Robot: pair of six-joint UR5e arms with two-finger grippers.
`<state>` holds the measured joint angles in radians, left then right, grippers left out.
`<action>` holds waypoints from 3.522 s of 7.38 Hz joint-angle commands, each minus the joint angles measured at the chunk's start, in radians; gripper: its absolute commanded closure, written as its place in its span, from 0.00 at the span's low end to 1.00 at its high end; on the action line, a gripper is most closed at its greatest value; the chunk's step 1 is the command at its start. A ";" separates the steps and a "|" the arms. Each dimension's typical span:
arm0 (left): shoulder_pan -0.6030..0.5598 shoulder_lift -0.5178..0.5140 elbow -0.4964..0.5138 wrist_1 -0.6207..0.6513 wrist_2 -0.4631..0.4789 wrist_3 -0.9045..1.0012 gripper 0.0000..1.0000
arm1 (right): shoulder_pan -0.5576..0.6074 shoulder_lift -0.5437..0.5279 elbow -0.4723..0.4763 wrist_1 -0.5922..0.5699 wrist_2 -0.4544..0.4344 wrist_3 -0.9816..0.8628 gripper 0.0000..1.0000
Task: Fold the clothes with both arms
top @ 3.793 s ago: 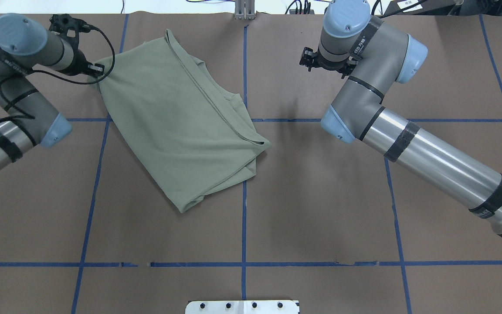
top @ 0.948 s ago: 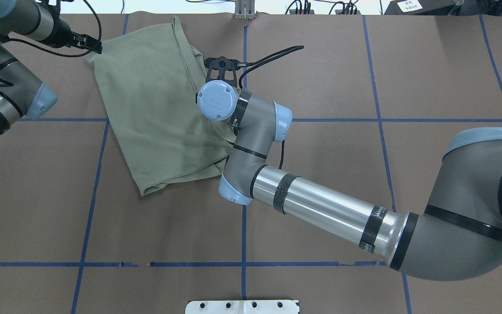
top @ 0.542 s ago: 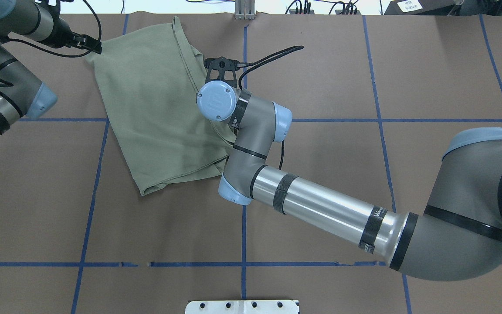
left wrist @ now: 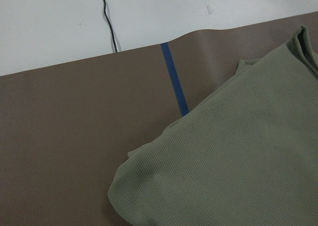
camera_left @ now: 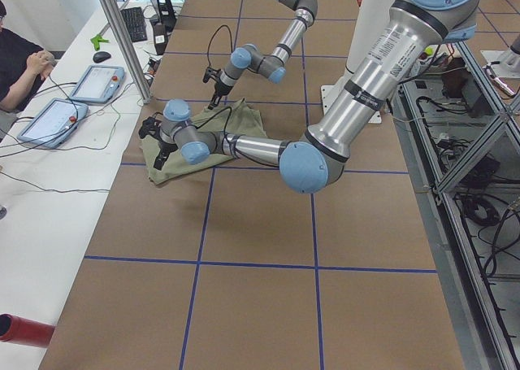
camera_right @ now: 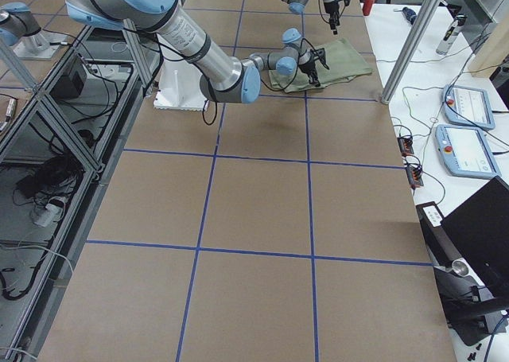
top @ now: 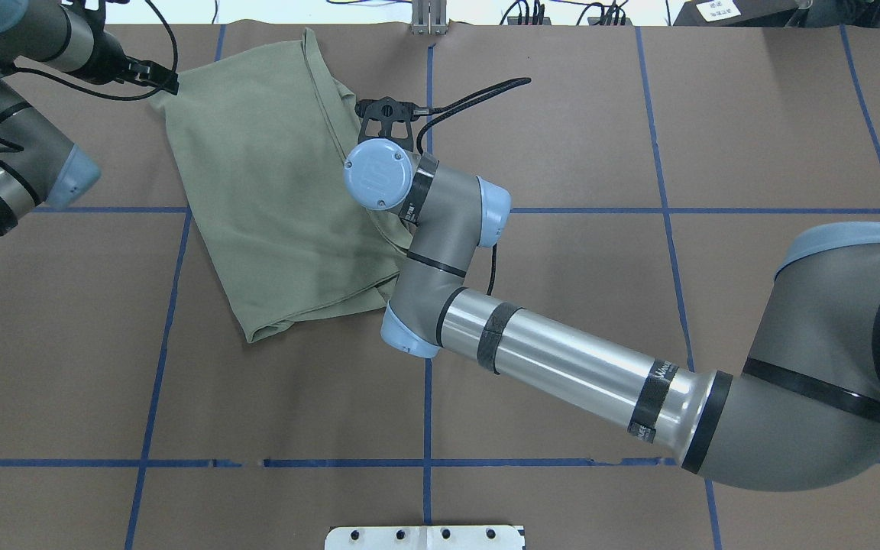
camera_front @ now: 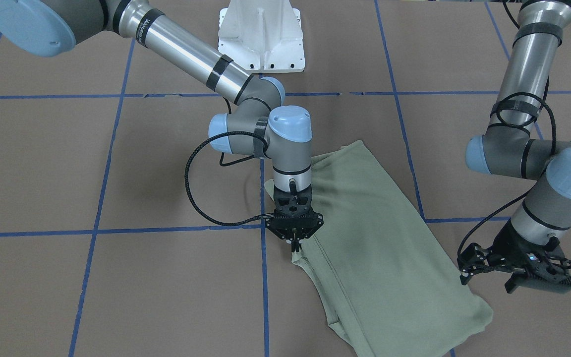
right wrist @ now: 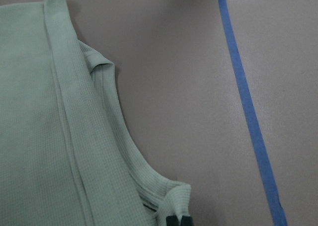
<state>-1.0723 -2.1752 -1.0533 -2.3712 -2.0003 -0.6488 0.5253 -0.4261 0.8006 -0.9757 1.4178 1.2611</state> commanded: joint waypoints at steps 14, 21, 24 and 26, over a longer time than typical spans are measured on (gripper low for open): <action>0.002 0.005 -0.001 -0.011 -0.015 0.000 0.00 | -0.160 -0.746 0.979 -0.288 -0.182 0.011 0.00; 0.003 0.020 -0.001 -0.029 -0.017 0.000 0.00 | -0.080 -0.436 0.852 -0.767 0.256 -0.280 0.00; 0.003 0.025 -0.001 -0.029 -0.017 0.000 0.00 | -0.105 -0.453 0.836 -0.770 0.256 -0.354 0.00; 0.003 0.025 -0.001 -0.031 -0.017 0.000 0.00 | -0.122 -0.459 0.838 -0.804 0.251 -0.367 0.00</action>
<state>-1.0692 -2.1508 -1.0538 -2.4010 -2.0172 -0.6488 0.4151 -0.8783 1.6376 -1.7650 1.6725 0.9063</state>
